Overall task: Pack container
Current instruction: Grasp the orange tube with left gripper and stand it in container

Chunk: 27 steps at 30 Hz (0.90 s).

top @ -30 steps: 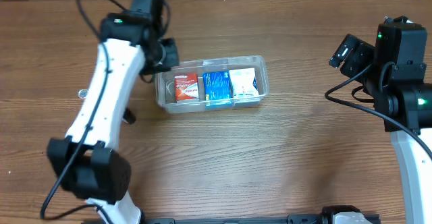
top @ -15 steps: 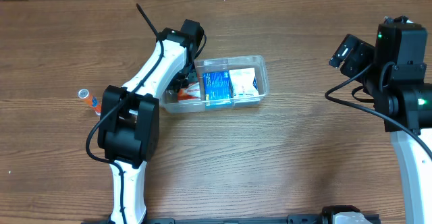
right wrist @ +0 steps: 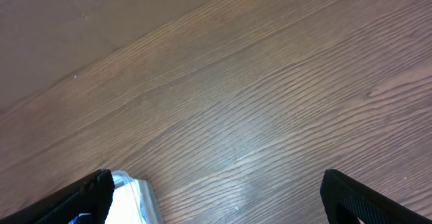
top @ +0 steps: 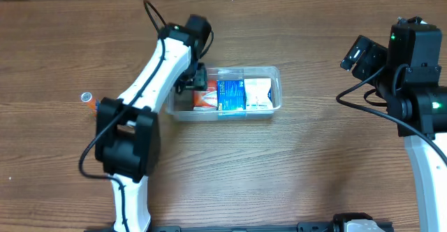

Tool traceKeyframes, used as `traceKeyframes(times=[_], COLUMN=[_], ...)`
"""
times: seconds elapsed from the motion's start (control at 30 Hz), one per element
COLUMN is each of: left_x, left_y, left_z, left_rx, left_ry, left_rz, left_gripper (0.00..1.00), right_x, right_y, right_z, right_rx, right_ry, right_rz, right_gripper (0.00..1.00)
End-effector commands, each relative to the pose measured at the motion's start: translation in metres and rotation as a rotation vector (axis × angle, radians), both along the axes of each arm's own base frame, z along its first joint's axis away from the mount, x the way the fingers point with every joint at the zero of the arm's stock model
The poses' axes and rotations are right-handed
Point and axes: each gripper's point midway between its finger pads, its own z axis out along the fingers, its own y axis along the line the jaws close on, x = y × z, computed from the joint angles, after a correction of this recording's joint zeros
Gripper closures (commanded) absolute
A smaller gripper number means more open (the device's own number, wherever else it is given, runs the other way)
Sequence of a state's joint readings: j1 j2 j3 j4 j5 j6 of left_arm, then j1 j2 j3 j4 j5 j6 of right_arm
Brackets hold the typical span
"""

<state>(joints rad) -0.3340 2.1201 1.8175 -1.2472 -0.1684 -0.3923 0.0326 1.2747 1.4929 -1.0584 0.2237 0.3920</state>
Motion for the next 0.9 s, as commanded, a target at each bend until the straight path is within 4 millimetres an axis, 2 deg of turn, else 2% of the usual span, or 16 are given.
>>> traceKeyframes(times=[0.0, 0.07, 0.17, 0.2, 0.27, 0.4, 0.47, 0.5, 0.53, 0.63, 0.73, 0.83, 0.87], left_x=[0.006, -0.005, -0.03, -0.042, -0.05, -0.061, -0.064, -0.067, -0.07, -0.079, -0.07, -0.064, -0.064], left_y=[-0.004, 0.0, 0.019, 0.045, 0.071, 0.141, 0.16, 0.172, 0.18, 0.203, 0.224, 0.23, 0.23], left_z=[0.086, 0.11, 0.124, 0.128, 0.13, 0.127, 0.124, 0.123, 0.122, 0.12, 0.111, 0.095, 0.08], left_rx=[-0.074, -0.084, -0.05, 0.012, 0.063, 0.061, -0.002, -0.061, -0.112, -0.113, -0.113, -0.109, -0.108], left_ry=[-0.197, -0.229, -0.191, -0.173, -0.15, -0.077, -0.057, -0.047, -0.038, -0.022, -0.065, -0.076, -0.066], left_rz=[-0.025, -0.028, 0.037, 0.152, 0.224, 0.391, 0.434, 0.472, 0.496, 0.531, 0.526, 0.503, 0.497], left_gripper=[0.2, 0.18, 0.19, 0.19, 0.18, 0.18, 0.18, 0.23, 0.26, 0.26, 0.26, 0.27, 0.27], right_x=[0.0, 0.0, 0.0, 0.0, 0.0, 0.0, 0.0, 0.0, 0.0, 0.0, 0.0, 0.0, 0.0], right_y=[-0.001, -0.001, -0.001, -0.001, -0.001, -0.001, -0.001, -0.001, -0.001, -0.001, -0.001, -0.001, -0.001], right_z=[0.004, 0.004, 0.004, 0.004, 0.004, 0.004, 0.004, 0.004, 0.004, 0.004, 0.004, 0.004, 0.004], right_rx=[0.001, 0.001, 0.001, 0.001, 0.001, 0.001, 0.001, 0.001, 0.001, 0.001, 0.001, 0.001, 0.001], right_ry=[-0.015, -0.015, -0.015, -0.015, -0.015, -0.015, -0.015, -0.015, -0.015, -0.015, -0.015, -0.015, -0.015], right_rz=[-0.004, -0.004, -0.004, -0.004, -0.004, -0.004, -0.004, -0.004, -0.004, -0.004, -0.004, -0.004, -0.004], right_gripper=[0.0, 0.0, 0.0, 0.0, 0.0, 0.0, 0.0, 0.0, 0.0, 0.0, 0.0, 0.0, 0.0])
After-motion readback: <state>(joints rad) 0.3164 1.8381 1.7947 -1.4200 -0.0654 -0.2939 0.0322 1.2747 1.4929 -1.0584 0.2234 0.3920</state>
